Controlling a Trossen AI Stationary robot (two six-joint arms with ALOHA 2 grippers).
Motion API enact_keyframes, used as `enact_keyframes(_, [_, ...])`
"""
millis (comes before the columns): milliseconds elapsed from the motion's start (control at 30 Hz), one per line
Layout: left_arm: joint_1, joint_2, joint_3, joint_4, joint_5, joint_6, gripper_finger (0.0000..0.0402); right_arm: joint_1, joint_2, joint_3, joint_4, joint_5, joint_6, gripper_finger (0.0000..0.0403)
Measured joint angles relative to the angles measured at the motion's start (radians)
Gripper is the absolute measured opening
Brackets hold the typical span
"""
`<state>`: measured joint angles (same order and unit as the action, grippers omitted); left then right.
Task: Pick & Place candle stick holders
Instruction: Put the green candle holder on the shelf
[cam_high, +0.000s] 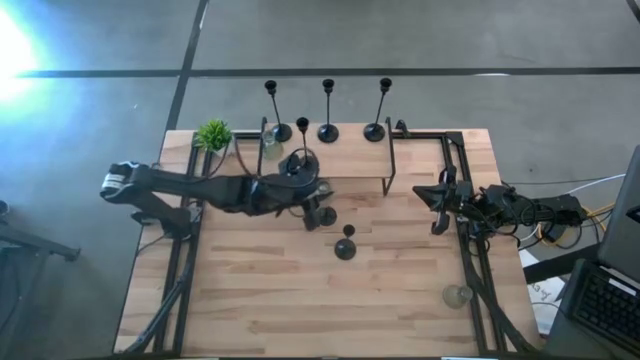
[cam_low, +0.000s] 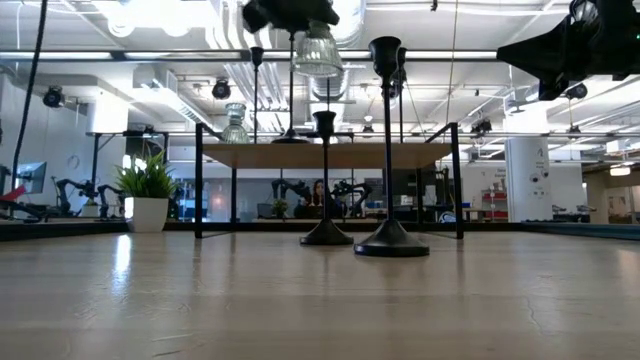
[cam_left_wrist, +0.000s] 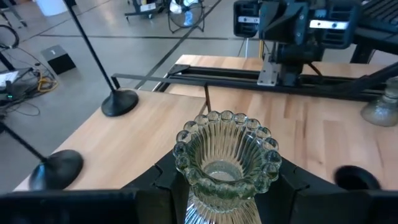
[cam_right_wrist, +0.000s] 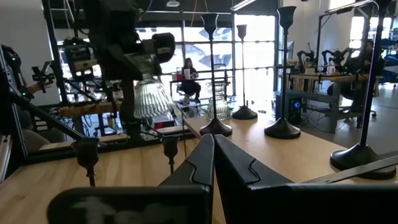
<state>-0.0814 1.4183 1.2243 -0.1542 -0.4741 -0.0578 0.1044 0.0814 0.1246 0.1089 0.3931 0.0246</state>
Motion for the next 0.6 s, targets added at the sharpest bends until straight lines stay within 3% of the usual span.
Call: enact_keyframes(600, [-0.039, -0.033, -0.003, -0.045, -0.022, -0.025, 0.0137, 0.0, 0.0, 0.0, 0.0, 0.0, -0.002, 0.0008])
